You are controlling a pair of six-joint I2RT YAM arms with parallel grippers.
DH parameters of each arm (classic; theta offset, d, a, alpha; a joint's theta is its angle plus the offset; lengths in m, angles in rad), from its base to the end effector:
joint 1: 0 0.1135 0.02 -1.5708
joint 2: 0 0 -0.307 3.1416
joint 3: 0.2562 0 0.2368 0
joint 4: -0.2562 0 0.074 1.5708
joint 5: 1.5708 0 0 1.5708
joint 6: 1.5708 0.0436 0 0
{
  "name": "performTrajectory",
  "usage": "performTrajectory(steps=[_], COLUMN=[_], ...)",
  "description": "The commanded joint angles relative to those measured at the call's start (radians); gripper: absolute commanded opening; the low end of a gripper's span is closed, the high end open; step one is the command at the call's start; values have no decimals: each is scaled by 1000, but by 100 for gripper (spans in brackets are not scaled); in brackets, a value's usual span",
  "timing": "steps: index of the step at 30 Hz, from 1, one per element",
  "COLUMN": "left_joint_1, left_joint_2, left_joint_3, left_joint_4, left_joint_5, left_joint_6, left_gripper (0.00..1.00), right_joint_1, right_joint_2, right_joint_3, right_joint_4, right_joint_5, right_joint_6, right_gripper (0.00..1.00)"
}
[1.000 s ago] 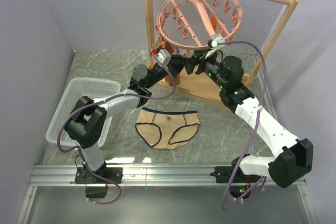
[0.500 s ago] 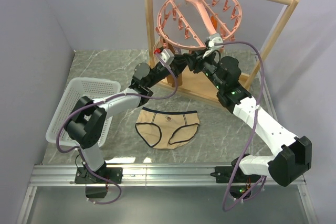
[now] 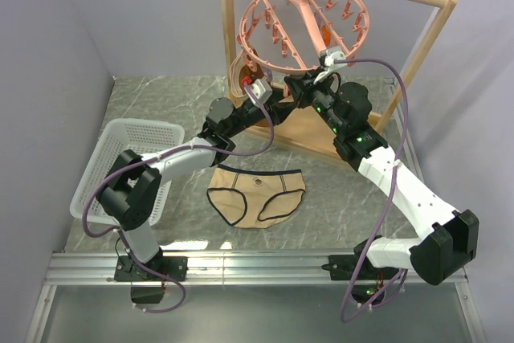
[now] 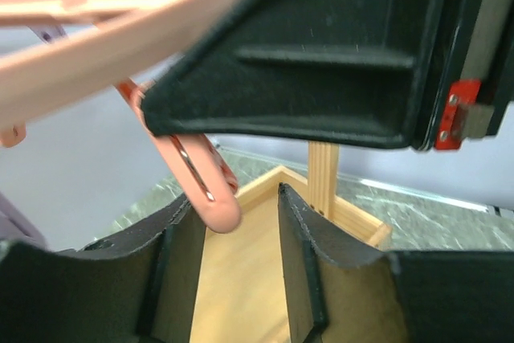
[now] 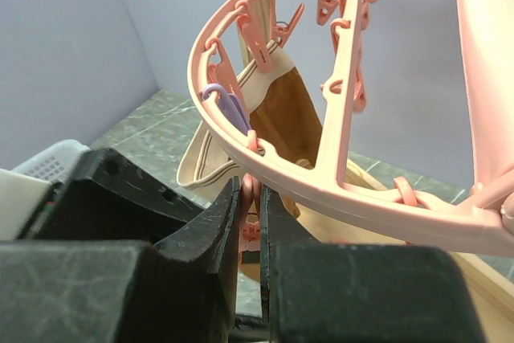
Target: Clip the underwear to the hanger
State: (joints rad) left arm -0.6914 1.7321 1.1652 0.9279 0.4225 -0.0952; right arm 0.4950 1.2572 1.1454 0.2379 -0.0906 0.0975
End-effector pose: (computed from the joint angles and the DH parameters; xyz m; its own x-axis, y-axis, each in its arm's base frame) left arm 0.2977 -0.2696 0.3843 0.1875 -0.2677 -0.9451 0.8990 0.4345 0.0552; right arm 0.2411 0.1346 0.4544 0.0564 0.1406 -0.9885 -0.5602 0.8240 0.0853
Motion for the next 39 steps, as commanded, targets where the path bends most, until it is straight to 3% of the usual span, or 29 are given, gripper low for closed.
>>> performTrajectory(steps=[1, 8, 16, 20, 24, 26, 30, 34, 39], left_joint_1=[-16, -13, -11, -11, -10, -11, -10, -10, -10], left_joint_2=[-52, -68, -48, -43, -43, -43, -46, -45, -42], left_joint_3=[-6, 8, 93, 102, 100, 93, 88, 86, 87], left_joint_4=[-21, -49, -90, -87, -74, -61, -61, -55, -51], left_joint_5=[24, -31, -97, -113, -90, -64, -33, -11, 8], left_joint_6=[-17, -81, -72, -67, -52, -28, -3, 5, 8], left_gripper=[46, 47, 38, 29, 8, 4, 0, 0, 0], right_joint_1=[4, 0, -1, 0, 1, -1, -1, -1, -3], right_joint_2=[-13, -19, -13, -8, -4, 5, 21, 41, 53], right_joint_3=[54, 39, 39, 40, 45, 59, 73, 93, 102], right_joint_4=[20, 21, 9, -3, -18, -32, -26, -31, -26], right_joint_5=[0, -6, -24, -27, -26, -20, -12, -23, -12], right_joint_6=[41, 91, 102, 97, 100, 110, 123, 134, 142], right_gripper=[0, 0, 0, 0, 0, 7, 31, 37, 37])
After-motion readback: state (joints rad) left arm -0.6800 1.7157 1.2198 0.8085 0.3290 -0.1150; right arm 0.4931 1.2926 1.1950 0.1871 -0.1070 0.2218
